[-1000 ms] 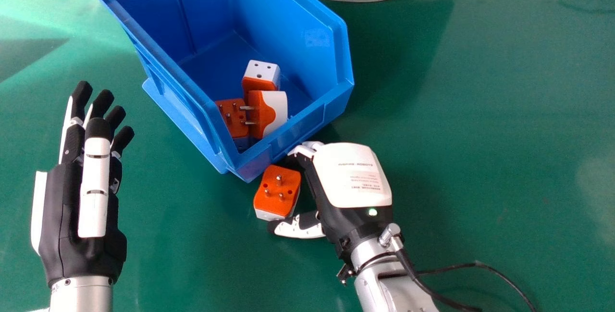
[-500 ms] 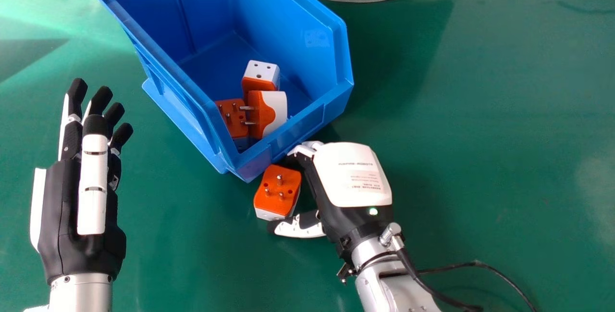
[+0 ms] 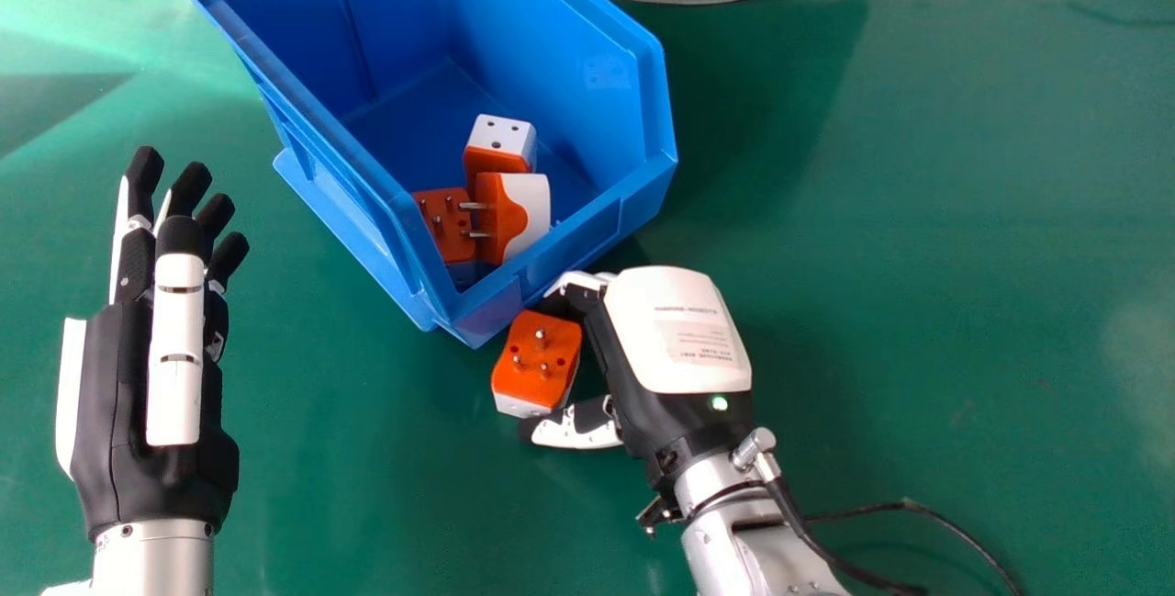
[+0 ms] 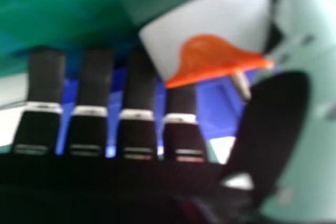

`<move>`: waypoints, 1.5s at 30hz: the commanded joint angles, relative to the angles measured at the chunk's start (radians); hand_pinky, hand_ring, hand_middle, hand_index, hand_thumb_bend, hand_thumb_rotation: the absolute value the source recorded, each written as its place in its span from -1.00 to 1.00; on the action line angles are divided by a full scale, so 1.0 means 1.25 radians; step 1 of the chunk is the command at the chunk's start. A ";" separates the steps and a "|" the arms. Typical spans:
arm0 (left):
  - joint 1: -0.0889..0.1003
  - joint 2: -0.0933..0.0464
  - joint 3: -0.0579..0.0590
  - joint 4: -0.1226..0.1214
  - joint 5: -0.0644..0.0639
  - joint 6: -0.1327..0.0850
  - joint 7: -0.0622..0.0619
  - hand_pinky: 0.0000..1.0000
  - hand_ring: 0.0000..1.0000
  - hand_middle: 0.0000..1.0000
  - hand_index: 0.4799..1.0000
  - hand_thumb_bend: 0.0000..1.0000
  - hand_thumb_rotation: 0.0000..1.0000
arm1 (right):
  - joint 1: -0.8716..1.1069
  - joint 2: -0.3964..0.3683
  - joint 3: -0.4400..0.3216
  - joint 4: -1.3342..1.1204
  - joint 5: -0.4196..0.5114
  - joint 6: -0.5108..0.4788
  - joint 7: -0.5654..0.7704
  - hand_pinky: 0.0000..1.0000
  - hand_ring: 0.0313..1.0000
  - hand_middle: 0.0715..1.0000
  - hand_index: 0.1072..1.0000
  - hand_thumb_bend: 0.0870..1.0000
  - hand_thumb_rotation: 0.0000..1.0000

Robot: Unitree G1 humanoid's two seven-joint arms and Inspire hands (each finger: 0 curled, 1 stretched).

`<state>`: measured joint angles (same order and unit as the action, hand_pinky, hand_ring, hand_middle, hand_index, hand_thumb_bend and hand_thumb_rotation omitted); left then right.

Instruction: Pick all objects and put in blue box

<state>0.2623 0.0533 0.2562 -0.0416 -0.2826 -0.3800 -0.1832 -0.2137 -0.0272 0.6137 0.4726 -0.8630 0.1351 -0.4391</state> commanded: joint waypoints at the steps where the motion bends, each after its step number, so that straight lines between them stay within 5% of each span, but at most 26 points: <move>1: -0.006 0.008 0.004 -0.007 -0.004 -0.013 -0.008 0.88 0.89 0.92 0.93 -0.09 0.63 | 0.042 -0.020 -0.016 0.025 0.025 0.035 0.054 -0.38 -0.27 -0.18 -0.02 -0.05 -0.93; 29: 0.001 0.005 0.004 -0.021 -0.005 -0.004 -0.007 0.90 0.90 0.93 0.96 -0.09 0.63 | 0.082 -0.064 -0.017 -0.090 0.049 0.032 0.126 -0.32 -0.16 -0.17 -0.04 -0.08 -1.00; 36: 0.005 0.002 0.002 -0.031 -0.001 0.004 -0.001 0.90 0.90 0.93 0.95 -0.08 0.63 | 0.127 -0.099 -0.019 -0.176 0.031 0.029 0.143 -0.35 -0.18 -0.17 -0.04 -0.08 -1.00; 45: 0.003 -0.003 0.002 -0.022 -0.007 -0.001 -0.007 0.89 0.89 0.93 0.95 -0.11 0.65 | 0.187 -0.152 -0.027 -0.303 0.003 0.028 0.173 -0.42 -0.28 -0.21 -0.05 -0.08 -1.00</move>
<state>0.2635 0.0517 0.2581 -0.0541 -0.2859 -0.3659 -0.1884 -0.0144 -0.1912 0.5878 0.1248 -0.8377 0.1459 -0.2503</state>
